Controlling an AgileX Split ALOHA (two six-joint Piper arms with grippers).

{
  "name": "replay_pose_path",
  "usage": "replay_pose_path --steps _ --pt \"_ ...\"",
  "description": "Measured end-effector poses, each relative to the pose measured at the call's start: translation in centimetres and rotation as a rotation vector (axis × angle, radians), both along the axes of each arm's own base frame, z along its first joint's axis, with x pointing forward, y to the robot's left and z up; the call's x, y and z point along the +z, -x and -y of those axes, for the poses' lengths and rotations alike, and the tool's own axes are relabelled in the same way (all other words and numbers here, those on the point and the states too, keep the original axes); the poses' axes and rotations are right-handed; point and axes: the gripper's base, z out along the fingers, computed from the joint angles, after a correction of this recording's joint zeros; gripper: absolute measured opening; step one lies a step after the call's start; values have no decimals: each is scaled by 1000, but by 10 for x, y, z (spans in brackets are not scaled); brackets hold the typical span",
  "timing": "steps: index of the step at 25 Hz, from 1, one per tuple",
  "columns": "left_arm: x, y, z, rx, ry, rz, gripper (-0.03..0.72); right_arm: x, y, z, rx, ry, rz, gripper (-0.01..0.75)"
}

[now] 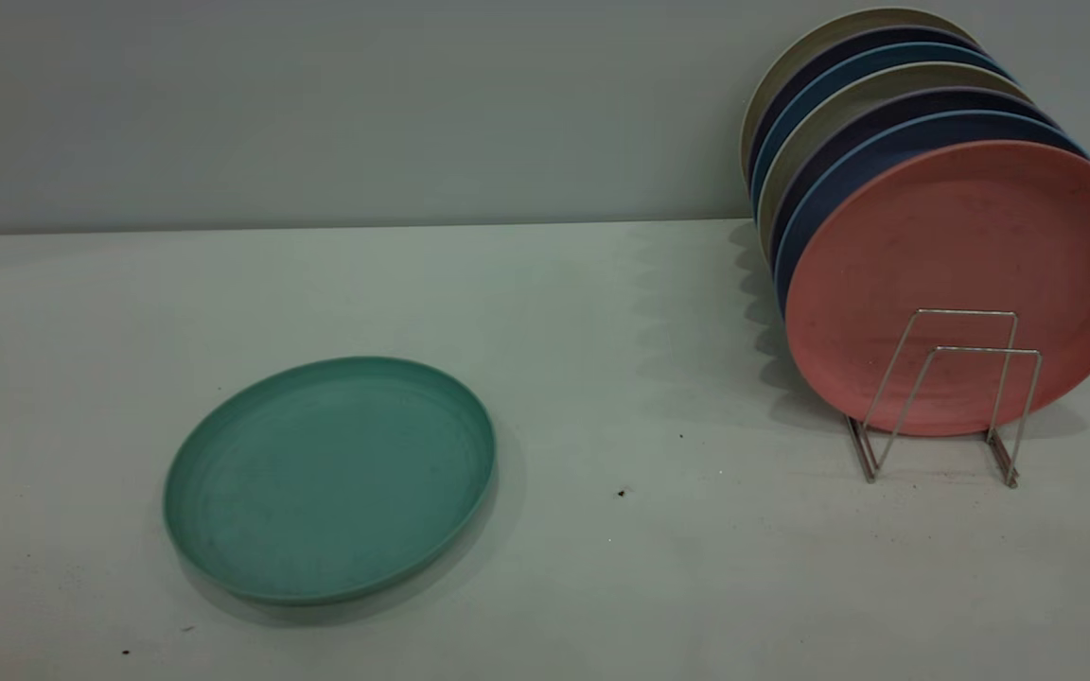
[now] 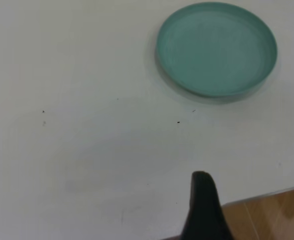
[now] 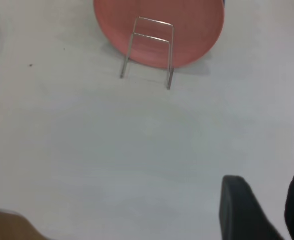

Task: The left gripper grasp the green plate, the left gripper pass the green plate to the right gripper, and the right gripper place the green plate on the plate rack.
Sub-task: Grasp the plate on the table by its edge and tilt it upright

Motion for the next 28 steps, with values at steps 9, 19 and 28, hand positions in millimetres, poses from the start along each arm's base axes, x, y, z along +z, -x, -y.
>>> replay_pose_path --steps 9,19,28 --pt "0 0 0 -1 -1 0 539 0 0 0 20 31 4 239" --pt "9 -4 -6 82 3 89 512 0 0 1 6 40 4 239" --pt "15 -69 0 135 50 -122 510 5 -1 3 -6 41 34 257"
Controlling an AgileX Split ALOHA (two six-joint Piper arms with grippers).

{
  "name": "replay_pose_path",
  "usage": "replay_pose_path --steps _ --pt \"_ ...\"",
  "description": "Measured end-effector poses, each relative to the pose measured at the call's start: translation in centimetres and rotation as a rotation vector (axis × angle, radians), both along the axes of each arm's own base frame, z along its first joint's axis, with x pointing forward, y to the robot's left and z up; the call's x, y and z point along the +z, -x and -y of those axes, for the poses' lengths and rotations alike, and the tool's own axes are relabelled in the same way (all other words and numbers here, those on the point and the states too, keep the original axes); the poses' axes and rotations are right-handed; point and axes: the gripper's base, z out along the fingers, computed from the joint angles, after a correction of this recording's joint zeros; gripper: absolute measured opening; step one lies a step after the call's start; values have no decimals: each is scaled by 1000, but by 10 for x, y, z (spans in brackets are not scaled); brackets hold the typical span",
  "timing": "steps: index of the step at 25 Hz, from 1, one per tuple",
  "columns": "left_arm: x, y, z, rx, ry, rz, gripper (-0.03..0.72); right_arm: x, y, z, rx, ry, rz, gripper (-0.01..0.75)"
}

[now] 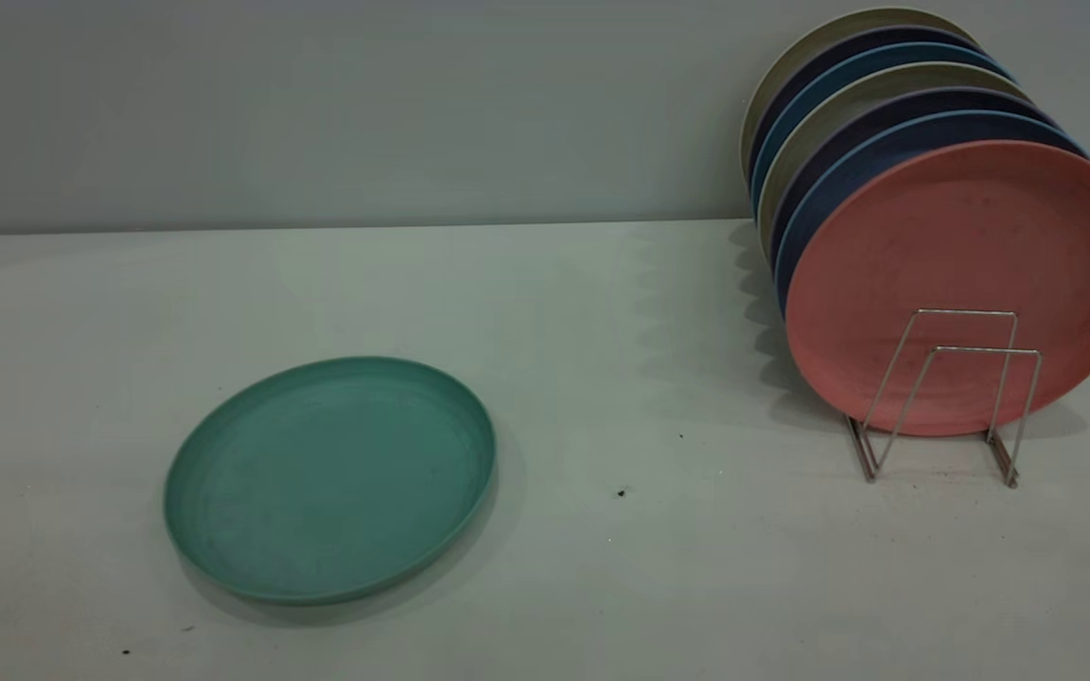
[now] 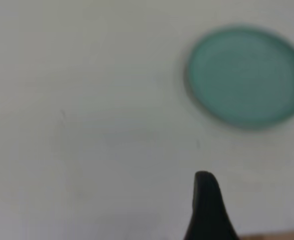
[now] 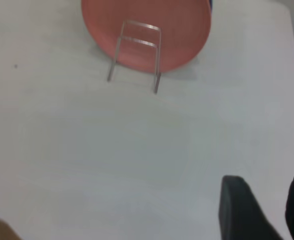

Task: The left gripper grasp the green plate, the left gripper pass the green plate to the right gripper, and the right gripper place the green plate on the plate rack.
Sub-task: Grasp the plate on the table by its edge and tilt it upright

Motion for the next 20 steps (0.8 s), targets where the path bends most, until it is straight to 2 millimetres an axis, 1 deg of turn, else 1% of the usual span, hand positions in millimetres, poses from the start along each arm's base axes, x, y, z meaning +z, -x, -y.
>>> replay_pose_path --steps 3,5,8,10,12,14,15,17,20 --pt "-5 -39 10 -74 32 -139 510 7 -9 -4 20 -26 10 320" --pt "-9 -67 21 -151 82 -220 510 11 -20 -8 40 -55 2 382" --pt "-17 -106 36 -261 171 -293 510 17 -41 -15 76 -109 -15 450" --pt "-25 -130 45 -324 225 -312 510 19 -57 -21 101 -152 -33 468" --pt "-37 -154 53 -362 295 -328 510 19 -72 -26 127 -182 -55 472" --pt "-50 -175 57 -386 341 -316 510 18 -86 -31 150 -209 -83 474" --pt "-57 -186 57 -371 381 -319 510 17 -92 -32 163 -213 -98 473" --pt "-73 -202 49 -346 438 -319 510 15 -101 -36 189 -224 -115 473" --pt "-100 -221 24 -241 524 -327 510 13 -110 -40 232 -219 -130 473"
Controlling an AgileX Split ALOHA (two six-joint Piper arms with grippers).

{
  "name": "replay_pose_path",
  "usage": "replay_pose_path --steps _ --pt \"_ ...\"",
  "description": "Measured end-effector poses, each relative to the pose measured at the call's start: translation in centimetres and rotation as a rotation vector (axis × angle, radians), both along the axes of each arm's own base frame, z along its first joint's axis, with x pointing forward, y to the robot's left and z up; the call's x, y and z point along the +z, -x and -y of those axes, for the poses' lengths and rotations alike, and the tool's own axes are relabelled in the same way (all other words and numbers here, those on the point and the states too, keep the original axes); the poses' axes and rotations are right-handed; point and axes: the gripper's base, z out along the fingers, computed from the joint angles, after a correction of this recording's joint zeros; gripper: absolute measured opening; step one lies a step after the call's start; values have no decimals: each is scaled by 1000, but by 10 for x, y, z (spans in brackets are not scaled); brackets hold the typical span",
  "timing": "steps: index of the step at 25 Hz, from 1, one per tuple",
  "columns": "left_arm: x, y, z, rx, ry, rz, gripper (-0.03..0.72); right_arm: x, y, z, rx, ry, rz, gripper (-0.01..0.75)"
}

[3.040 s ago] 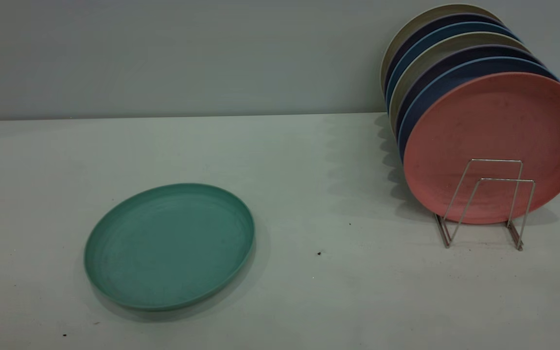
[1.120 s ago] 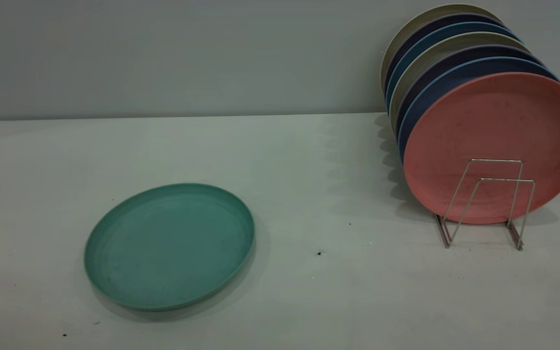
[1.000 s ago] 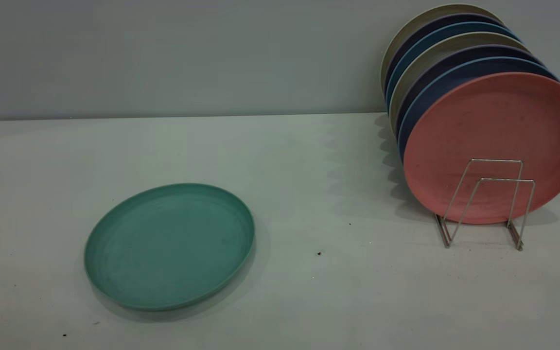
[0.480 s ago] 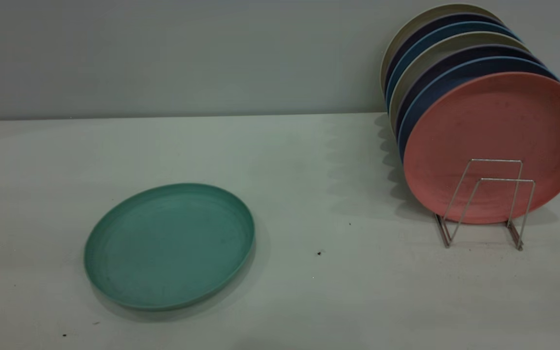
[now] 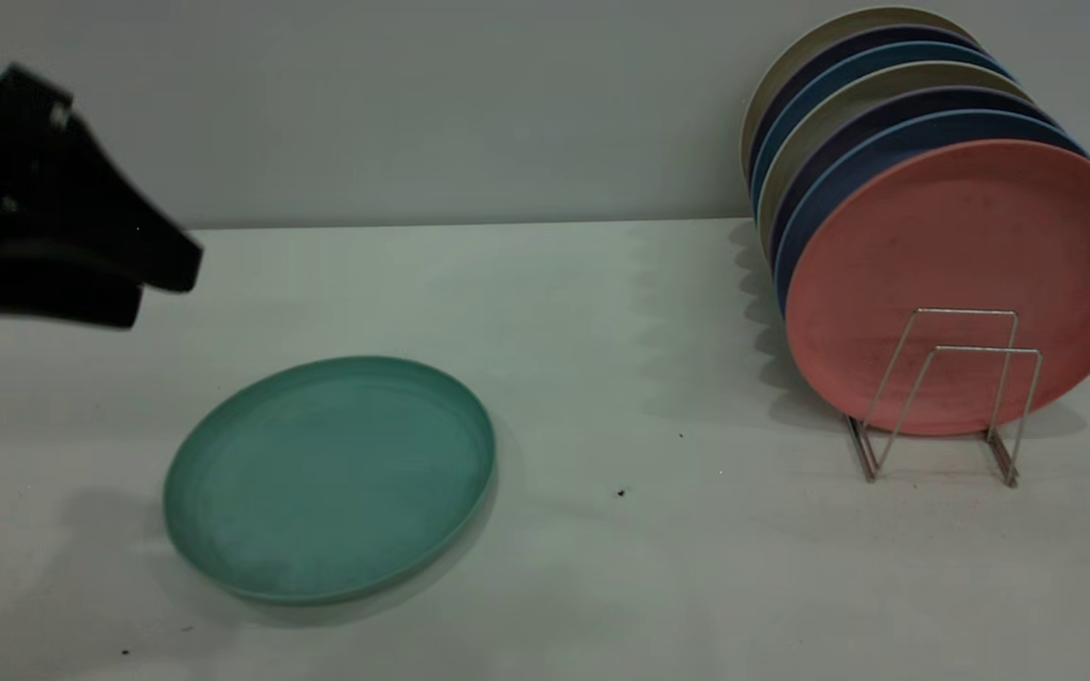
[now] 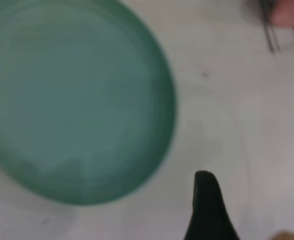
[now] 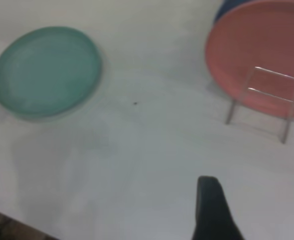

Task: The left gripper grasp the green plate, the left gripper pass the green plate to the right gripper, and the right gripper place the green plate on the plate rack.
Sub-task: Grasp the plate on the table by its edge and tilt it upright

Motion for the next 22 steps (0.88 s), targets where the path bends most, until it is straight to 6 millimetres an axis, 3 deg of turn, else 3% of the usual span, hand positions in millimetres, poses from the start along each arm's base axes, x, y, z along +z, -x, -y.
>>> replay_pose_path --steps 5,13,22 --pt "-48 -16 -32 134 38 -90 510 1 -7 -3 21 -11 21 473" --pt "-128 -19 -35 258 86 -260 510 2 -8 -2 14 -10 41 475" --pt "-166 -20 -34 323 130 -284 487 2 -9 -2 12 -12 43 475"
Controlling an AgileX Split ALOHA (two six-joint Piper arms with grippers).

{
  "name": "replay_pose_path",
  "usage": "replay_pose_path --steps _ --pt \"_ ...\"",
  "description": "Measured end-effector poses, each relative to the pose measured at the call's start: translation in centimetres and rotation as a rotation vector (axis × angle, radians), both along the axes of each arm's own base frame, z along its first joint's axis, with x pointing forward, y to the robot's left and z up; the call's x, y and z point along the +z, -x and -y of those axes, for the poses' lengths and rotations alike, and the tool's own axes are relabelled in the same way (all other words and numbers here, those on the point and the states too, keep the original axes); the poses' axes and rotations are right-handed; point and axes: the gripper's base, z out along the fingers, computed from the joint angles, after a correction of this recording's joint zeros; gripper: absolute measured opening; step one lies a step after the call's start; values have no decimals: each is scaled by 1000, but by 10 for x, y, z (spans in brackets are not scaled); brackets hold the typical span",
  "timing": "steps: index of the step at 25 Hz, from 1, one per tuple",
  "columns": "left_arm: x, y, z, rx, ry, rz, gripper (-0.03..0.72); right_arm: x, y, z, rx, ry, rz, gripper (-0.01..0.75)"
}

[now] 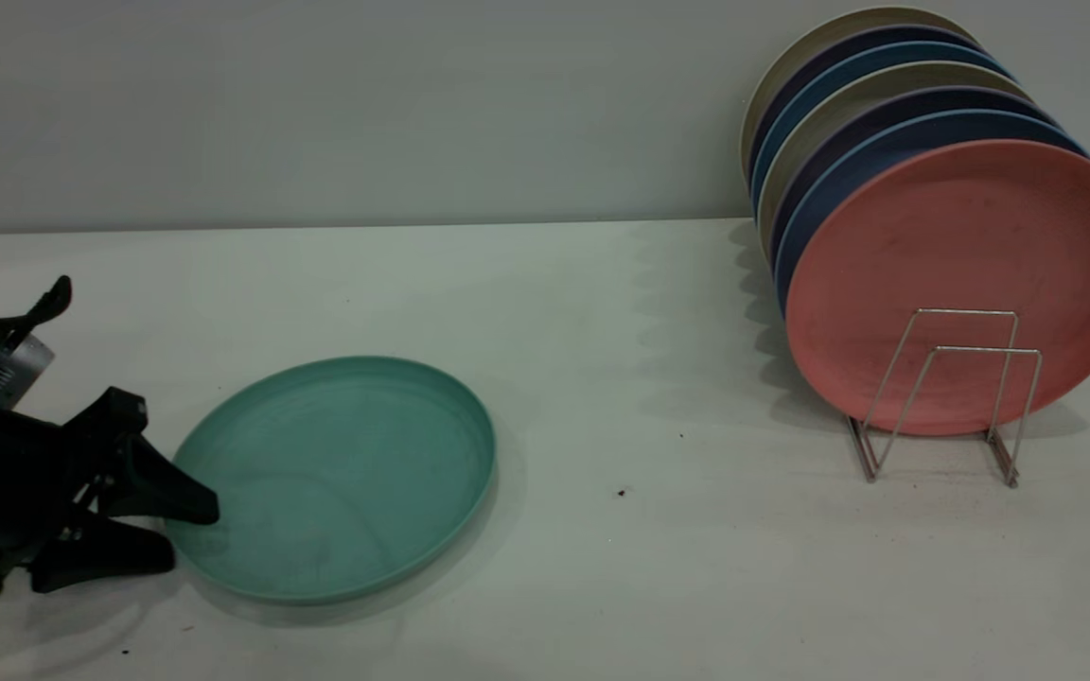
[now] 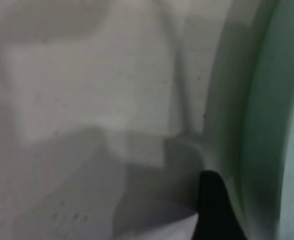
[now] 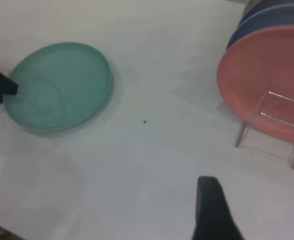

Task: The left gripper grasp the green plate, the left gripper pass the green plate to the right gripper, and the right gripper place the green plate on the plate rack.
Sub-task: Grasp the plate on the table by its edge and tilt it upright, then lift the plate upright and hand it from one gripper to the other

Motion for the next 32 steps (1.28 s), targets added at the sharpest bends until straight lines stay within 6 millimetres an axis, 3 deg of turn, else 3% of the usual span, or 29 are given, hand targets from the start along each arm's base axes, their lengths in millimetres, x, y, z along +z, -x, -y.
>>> replay_pose_path --steps 5,10,12,16,22,27,32 --pt "-8 -5 4 -8 67 12 379 0 0 0 0 -1 0 475" --pt "-12 -3 4 -24 64 -1 100 0 0 -1 -1 -14 -1 475" --pt "-12 -3 4 -30 59 -2 34 0 -1 -2 -5 -39 -5 475" --pt "-4 -6 2 -59 20 36 17 -13 -8 -7 -22 -154 -83 475" --pt "46 -18 2 -129 -48 190 16 -32 -32 -17 14 -259 -139 475" --pt "80 -18 22 -251 -110 251 16 -54 -63 -25 66 -272 -167 470" --pt "100 -14 52 -350 -127 291 16 -97 -95 -34 126 -310 -271 451"
